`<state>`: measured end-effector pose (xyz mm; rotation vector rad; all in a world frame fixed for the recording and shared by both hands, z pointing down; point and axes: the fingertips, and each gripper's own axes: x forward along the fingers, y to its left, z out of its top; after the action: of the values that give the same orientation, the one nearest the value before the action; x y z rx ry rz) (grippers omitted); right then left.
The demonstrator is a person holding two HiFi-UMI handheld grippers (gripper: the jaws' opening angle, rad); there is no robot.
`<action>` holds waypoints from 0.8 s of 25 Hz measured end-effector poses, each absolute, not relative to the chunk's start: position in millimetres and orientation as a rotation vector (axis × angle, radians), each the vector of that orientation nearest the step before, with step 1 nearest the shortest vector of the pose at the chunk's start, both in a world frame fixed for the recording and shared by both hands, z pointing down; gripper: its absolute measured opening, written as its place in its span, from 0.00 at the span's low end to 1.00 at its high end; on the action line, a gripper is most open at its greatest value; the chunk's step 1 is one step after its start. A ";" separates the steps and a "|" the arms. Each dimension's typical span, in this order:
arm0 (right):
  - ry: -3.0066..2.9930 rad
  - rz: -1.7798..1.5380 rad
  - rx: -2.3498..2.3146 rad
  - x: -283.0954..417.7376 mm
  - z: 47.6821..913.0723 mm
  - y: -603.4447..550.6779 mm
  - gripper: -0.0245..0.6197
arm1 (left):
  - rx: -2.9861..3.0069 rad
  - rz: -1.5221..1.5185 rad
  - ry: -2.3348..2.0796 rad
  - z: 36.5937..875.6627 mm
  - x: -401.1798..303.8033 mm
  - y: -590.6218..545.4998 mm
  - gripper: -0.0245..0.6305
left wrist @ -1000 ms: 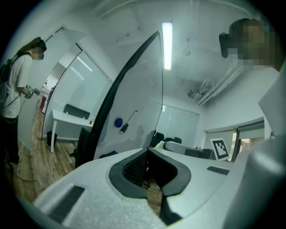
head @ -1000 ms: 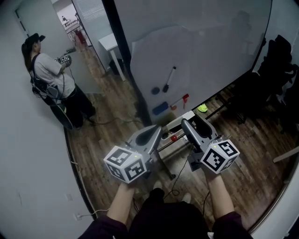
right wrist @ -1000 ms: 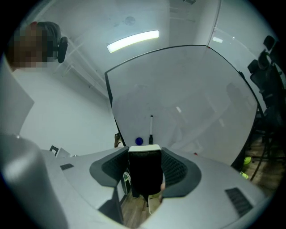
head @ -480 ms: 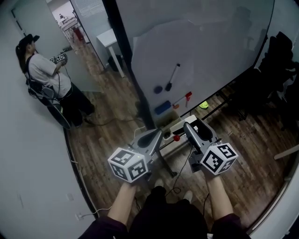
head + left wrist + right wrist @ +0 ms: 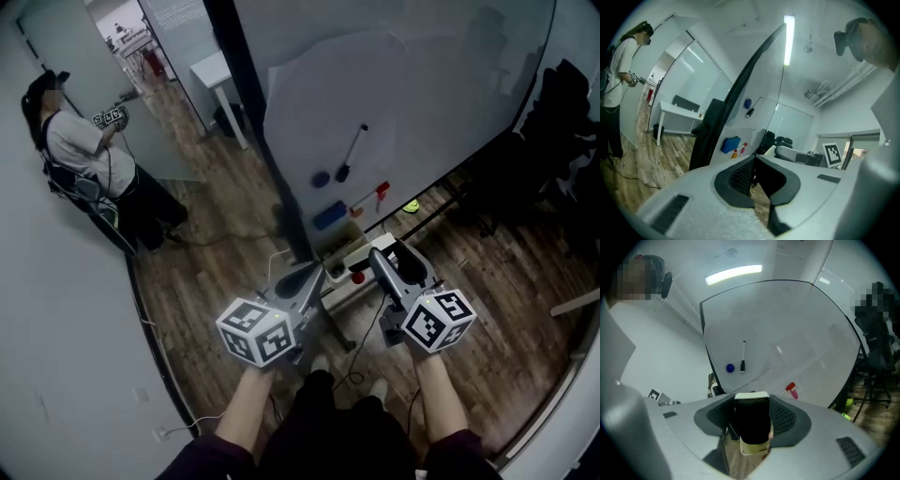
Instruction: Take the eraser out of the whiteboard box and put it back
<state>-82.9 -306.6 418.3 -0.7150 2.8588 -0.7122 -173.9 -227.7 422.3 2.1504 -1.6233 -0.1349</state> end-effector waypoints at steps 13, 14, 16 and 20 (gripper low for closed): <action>3.007 -0.560 -0.720 -114.4 452.9 -308.1 0.38 | 2.132 -0.125 -1.619 430.4 -180.6 -228.0 0.04; 3.020 -0.549 -0.721 -116.9 457.0 -307.9 0.38 | 2.131 -0.123 -1.621 431.0 -181.8 -227.8 0.04; 3.042 -0.535 -0.723 -121.4 464.5 -307.2 0.38 | 2.126 -0.122 -1.627 431.5 -184.9 -227.1 0.04; 3.070 -0.532 -0.729 -128.7 478.3 -307.5 0.39 | 2.117 -0.125 -1.635 432.4 -189.7 -225.5 0.04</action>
<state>-128.7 -307.5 478.3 -0.7294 3.0700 -0.5322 -189.7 -225.5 432.4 2.1173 -1.6352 -0.1249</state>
